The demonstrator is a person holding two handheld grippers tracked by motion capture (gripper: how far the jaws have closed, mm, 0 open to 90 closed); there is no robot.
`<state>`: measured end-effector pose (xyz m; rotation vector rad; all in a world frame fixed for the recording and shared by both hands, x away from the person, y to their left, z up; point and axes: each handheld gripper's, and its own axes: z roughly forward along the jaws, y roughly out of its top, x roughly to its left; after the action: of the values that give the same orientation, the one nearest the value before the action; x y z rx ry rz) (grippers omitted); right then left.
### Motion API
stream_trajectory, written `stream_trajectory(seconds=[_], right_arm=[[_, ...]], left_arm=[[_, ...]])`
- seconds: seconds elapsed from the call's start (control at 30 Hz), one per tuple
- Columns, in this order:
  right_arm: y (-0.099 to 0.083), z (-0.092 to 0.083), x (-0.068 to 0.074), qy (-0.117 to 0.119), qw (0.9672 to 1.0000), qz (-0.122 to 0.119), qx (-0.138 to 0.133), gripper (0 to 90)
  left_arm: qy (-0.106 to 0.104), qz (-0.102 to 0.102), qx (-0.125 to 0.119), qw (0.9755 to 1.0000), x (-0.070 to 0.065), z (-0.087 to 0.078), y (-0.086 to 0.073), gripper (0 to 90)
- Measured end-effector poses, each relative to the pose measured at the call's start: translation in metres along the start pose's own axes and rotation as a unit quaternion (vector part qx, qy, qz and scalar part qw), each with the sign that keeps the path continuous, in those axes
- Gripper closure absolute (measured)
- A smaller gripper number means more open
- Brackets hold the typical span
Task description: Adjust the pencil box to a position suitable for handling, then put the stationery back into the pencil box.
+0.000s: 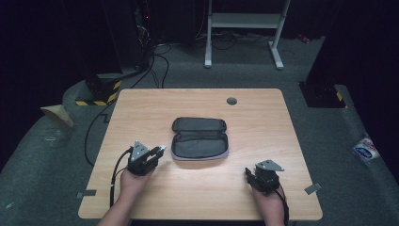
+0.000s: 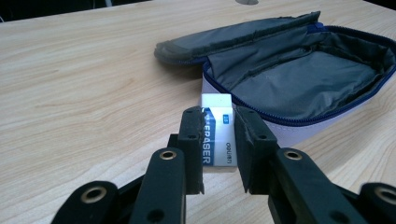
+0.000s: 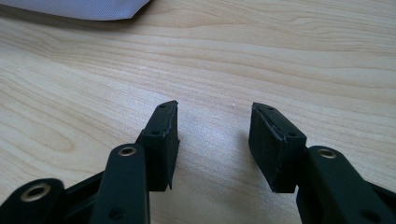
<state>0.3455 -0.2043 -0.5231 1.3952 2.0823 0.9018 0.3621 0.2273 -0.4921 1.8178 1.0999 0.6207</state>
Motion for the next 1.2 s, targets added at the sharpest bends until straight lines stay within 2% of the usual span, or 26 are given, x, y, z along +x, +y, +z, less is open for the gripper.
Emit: stream_trajectory(seconds=[0.13, 0.47, 0.63, 0.7, 0.87, 1.2], right_arm=[[0.000, 0.000, 0.000, 0.001, 1.0000, -0.001, 0.000, 51.9], [0.000, 0.000, -0.001, 0.002, 1.0000, 0.001, 0.001, 51.2], [0.000, 0.000, -0.001, 0.006, 1.0000, -0.002, 0.001, 49.3], [0.000, 0.000, -0.002, 0.015, 0.9999, -0.003, 0.002, 47.8], [0.002, 0.001, -0.004, 0.023, 0.9997, -0.012, 0.006, 44.1], [0.002, 0.002, -0.009, 0.018, 0.9997, -0.013, 0.007, 38.7]], left_arm=[[-0.002, 0.000, -0.008, 1.0000, 0.000, -0.002, 0.004, 73.1], [-0.001, 0.013, -0.014, 0.9998, -0.007, -0.005, 0.017, 73.1], [-0.002, 0.008, -0.015, 0.9998, -0.009, -0.005, 0.023, 73.0], [-0.001, 0.007, -0.014, 0.9999, -0.010, -0.004, 0.025, 73.0], [0.001, 0.007, -0.013, 0.9999, -0.014, -0.004, 0.031, 73.0], [0.002, -0.001, -0.008, 1.0000, -0.020, 0.000, 0.040, 73.0]])
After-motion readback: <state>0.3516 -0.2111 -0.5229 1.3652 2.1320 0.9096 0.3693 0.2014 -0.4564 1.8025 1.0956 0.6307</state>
